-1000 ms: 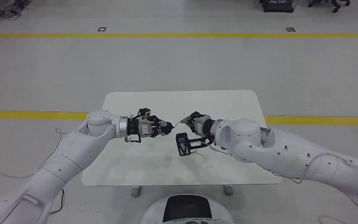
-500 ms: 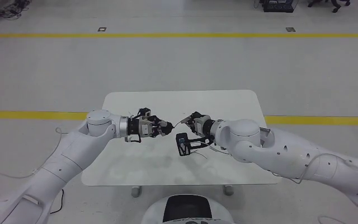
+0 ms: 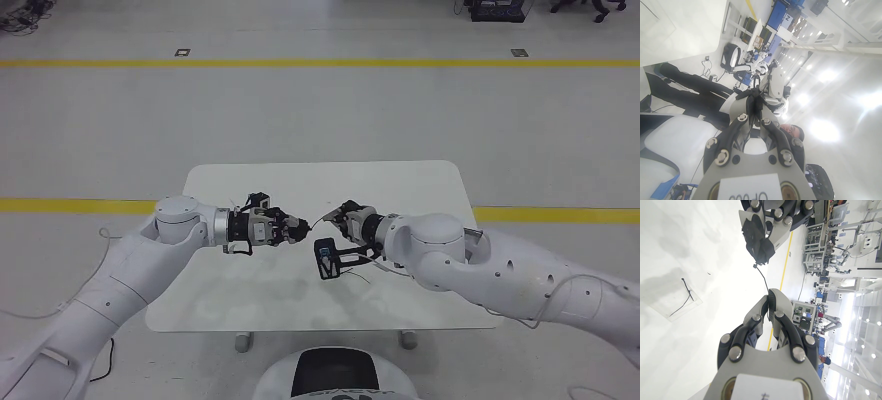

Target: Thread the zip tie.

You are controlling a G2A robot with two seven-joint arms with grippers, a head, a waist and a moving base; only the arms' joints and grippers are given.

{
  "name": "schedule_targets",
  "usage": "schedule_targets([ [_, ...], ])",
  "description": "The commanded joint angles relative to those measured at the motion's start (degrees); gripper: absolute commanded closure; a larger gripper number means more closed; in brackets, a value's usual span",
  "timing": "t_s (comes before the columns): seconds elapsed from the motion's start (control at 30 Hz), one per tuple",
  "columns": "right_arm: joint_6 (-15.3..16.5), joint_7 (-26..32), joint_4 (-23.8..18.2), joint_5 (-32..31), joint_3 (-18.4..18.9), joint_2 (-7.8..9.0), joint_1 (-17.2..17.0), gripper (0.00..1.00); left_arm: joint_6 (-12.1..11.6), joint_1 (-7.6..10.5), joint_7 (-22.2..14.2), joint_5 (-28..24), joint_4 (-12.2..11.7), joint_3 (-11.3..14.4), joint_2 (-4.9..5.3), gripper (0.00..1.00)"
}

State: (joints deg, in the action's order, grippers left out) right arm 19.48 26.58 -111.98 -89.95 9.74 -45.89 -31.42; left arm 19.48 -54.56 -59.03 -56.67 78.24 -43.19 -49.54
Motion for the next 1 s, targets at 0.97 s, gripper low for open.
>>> schedule_targets([
  [0.97, 0.0, 0.3, -0.4, 0.0, 0.0, -0.07, -0.8, 1.0, 0.0, -0.75, 0.5, 1.2, 0.7, -1.2, 0.19, 1.0],
])
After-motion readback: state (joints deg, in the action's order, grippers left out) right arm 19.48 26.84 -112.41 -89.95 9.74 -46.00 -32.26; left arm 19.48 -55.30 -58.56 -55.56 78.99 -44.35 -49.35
